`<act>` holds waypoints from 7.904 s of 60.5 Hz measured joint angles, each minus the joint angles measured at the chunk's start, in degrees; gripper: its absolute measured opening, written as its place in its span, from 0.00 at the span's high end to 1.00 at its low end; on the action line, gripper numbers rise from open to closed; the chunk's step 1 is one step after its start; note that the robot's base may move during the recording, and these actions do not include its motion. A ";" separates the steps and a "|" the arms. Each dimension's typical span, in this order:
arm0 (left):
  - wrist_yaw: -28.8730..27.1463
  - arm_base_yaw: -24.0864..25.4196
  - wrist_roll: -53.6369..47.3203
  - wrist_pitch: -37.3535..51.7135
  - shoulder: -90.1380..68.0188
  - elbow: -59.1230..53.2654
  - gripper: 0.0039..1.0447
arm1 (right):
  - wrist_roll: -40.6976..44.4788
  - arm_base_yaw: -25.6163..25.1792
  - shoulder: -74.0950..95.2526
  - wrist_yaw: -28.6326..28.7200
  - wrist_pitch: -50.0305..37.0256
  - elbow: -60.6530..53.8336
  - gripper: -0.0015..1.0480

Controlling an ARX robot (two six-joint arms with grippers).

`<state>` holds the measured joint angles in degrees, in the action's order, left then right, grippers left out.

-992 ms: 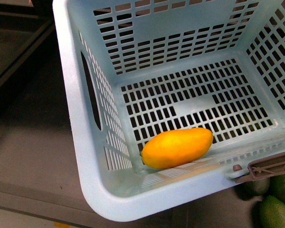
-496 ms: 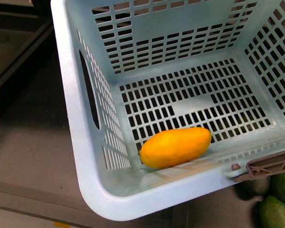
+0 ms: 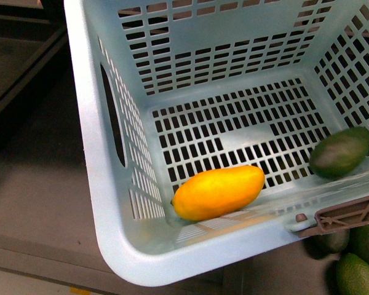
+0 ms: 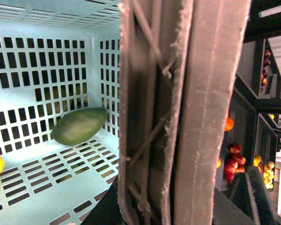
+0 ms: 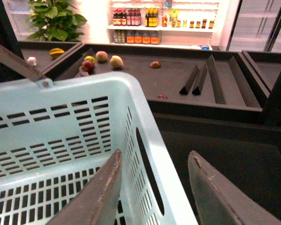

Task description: Pick mango and avocado into basket

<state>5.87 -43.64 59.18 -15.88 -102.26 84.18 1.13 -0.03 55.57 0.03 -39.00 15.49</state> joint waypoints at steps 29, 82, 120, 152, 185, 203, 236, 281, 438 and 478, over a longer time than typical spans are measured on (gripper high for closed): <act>0.07 -0.02 0.22 0.00 0.00 0.00 0.85 | -0.50 0.00 -14.58 -0.02 4.11 -9.99 0.98; 0.07 -0.04 0.22 0.00 0.00 0.00 0.85 | -0.52 0.00 -37.42 -0.04 20.87 -14.49 0.98; 0.11 -0.02 0.20 0.00 0.00 0.00 0.85 | -0.52 0.00 -53.81 -0.04 38.34 -14.49 0.98; 0.02 -0.04 0.22 0.00 0.00 0.00 0.85 | -0.52 0.00 -55.23 -0.04 38.91 -14.49 0.39; -14.97 -1.66 5.60 -8.50 -1.81 4.55 0.85 | -0.57 0.00 -55.25 -0.04 38.93 -14.49 0.08; -35.95 1.05 13.16 -13.81 -8.63 11.76 0.85 | -0.57 0.00 -55.25 -0.07 38.93 -14.49 0.08; -29.59 11.80 27.71 -10.05 -17.22 12.15 0.85 | -0.55 0.00 -55.25 -0.07 38.93 -14.49 0.08; -21.68 16.50 32.98 -0.42 -21.00 2.82 0.85 | -0.57 0.00 -55.28 -0.04 38.93 -14.49 0.08; -5.90 43.41 -58.55 34.67 83.45 -83.32 0.98 | -0.57 0.00 -55.28 -0.04 38.93 -14.49 0.08; -5.90 43.41 -58.55 15.98 101.90 -83.32 0.98 | -0.57 0.00 -55.28 -0.04 38.93 -14.49 0.08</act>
<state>-0.03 -0.23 0.62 0.10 -0.36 0.86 0.56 -0.03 0.30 -0.01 -0.08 0.99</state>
